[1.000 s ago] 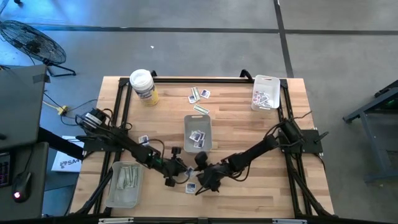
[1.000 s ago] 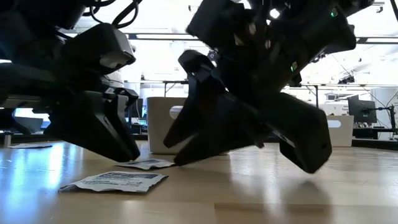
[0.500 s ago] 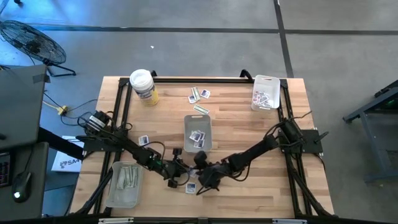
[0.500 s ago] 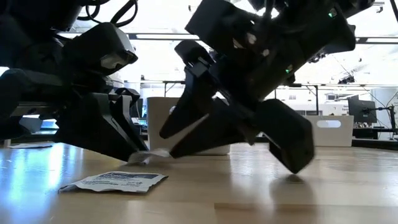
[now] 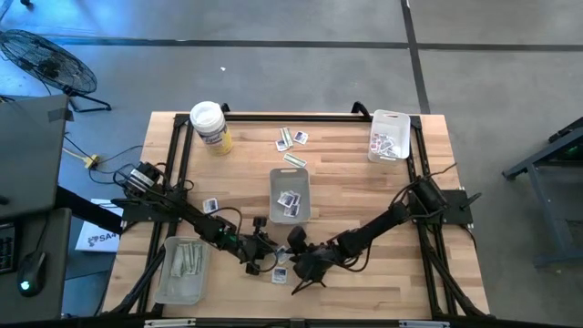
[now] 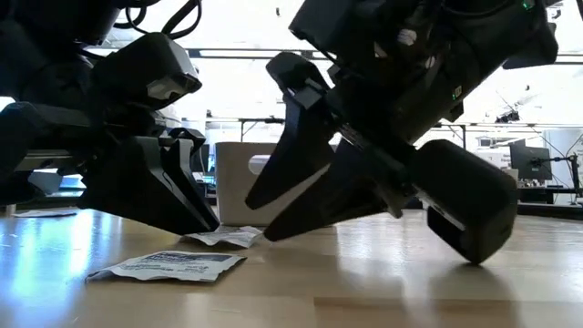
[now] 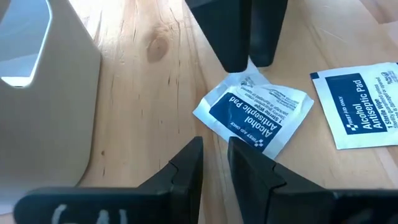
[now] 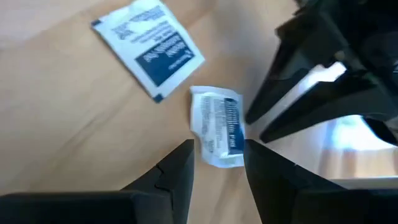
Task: Pick & Place First Aid Supplies
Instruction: Put the blue pad into the middle gray bin
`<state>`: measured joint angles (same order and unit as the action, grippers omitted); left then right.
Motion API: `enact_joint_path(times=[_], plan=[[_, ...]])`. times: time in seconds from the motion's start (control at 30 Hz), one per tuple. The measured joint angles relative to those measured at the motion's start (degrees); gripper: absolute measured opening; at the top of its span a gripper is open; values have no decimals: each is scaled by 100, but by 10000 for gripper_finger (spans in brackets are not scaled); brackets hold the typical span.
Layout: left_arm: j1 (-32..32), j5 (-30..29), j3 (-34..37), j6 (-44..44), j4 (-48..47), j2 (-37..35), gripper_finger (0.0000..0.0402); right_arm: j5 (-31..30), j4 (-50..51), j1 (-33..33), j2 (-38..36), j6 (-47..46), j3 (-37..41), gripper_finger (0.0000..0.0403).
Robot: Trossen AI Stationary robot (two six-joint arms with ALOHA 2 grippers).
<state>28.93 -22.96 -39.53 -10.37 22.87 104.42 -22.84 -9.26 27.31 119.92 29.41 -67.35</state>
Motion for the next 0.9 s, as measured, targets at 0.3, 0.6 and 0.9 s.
enact_joint_path(times=[0.3, 0.6, 0.9], plan=[[-2, -42, 4, 109, -9, 0, 75, 462, 68, -282, 127, 130, -25, 133], [-4, -49, 6, 111, -20, 0, 75, 513, 68, -344, 149, 181, -26, 72], [-4, -37, 7, 626, -36, -12, 75, 784, 36, -410, 146, -497, -13, 6]])
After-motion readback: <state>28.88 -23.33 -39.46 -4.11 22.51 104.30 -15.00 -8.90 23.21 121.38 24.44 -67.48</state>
